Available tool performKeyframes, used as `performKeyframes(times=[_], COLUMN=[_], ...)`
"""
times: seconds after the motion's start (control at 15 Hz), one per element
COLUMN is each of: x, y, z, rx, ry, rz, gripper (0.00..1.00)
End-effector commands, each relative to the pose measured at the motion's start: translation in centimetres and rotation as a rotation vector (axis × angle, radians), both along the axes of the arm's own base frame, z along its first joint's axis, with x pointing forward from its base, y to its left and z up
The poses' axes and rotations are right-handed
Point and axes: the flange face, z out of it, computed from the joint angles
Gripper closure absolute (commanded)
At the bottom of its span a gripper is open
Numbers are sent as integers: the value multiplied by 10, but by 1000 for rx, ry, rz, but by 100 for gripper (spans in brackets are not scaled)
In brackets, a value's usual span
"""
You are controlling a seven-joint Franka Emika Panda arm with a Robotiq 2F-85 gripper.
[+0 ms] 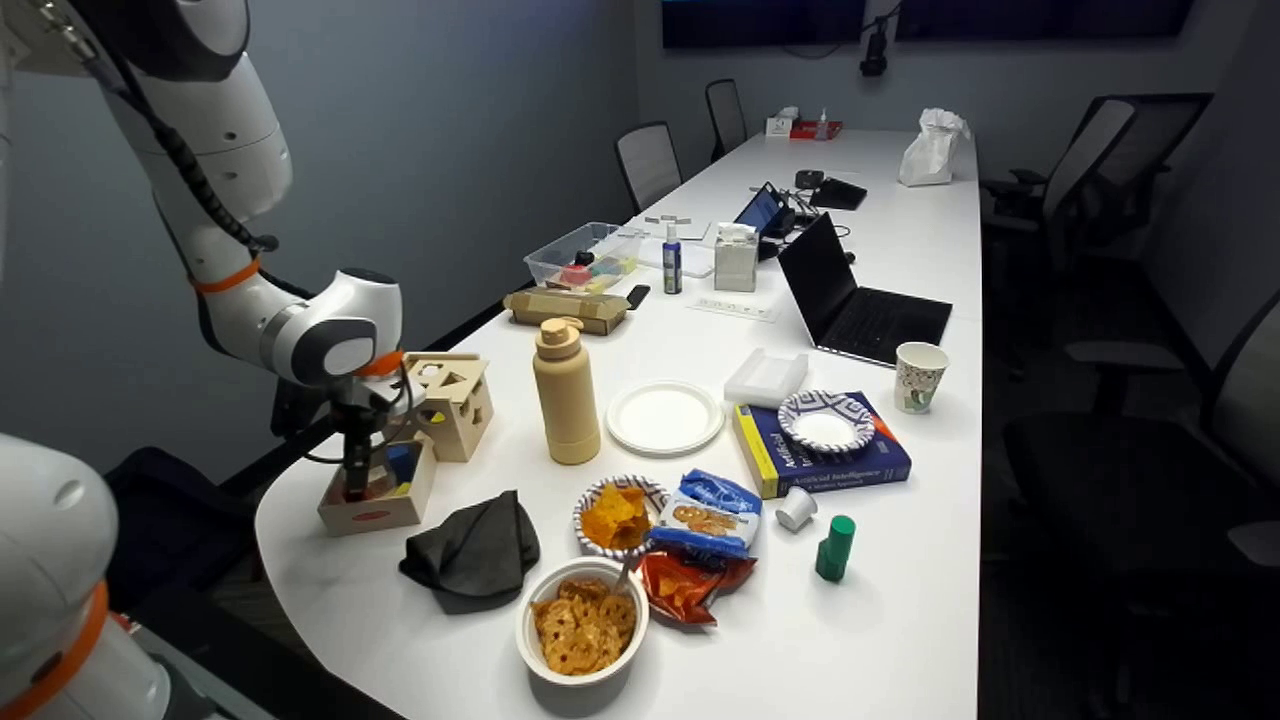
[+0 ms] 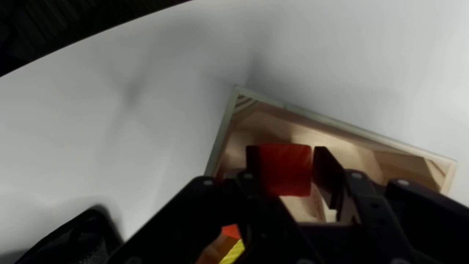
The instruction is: Remove the orange cube from the wooden box and put it inside the shape sorter
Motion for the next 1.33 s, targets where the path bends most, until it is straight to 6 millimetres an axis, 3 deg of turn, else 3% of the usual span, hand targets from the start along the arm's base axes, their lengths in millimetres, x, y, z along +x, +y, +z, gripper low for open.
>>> performKeyframes(times=[0.0,0.27,0.53,0.8,1.27], x=[5,1,-6,-1,38], y=[0,-5,-13,-22,-16], z=[-1,9,36,75,163], rx=[7,0,-15,-11,-16], ry=[15,15,15,13,-36], rz=[-2,-2,3,12,-19], gripper=[89,92,92,92,92])
